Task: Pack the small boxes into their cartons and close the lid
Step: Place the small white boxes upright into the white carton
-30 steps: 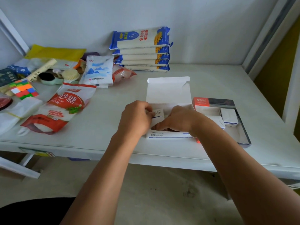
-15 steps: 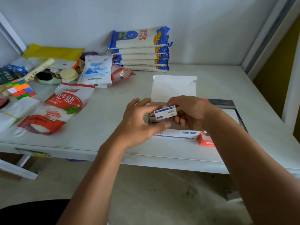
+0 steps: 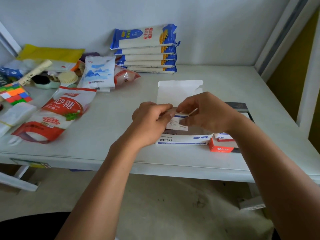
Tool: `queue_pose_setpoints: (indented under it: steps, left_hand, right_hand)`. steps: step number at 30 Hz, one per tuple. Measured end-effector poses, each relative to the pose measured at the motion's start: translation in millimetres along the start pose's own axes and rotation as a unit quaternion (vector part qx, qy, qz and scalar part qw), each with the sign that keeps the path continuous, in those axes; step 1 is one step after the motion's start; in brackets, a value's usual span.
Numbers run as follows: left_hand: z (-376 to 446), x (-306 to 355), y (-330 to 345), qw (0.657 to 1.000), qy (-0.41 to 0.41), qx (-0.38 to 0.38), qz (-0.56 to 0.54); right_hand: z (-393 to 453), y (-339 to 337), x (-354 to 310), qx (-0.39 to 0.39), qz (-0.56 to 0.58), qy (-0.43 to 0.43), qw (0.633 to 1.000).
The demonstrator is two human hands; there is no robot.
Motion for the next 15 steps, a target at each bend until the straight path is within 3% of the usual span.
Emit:
queue_pose_setpoints:
  steps: [3,8,15]
  left_hand:
    - [-2,-8,-7,0.997,-0.050,0.032,0.040]
    - [-1,-17,0,0.994,-0.061,0.005,0.094]
    - [4,-13,-5,0.989,-0.095,0.014,0.116]
  right_hand:
    - [-2,-4,9,0.027,-0.073,0.019,0.997]
    - [-5,-15,0,0.121,-0.164,0.010,0.979]
    - [0,9,-12,0.069,-0.167,-0.039,0.983]
Point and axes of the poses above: each hand's wrist, its own z-axis towards the middle knuckle, its own y-axis out of the palm, x = y × z, the point moved 10 cm from there along z, towards the middle knuckle, and after that the axes turned 4 degrees about z, right-handed, at the moved point
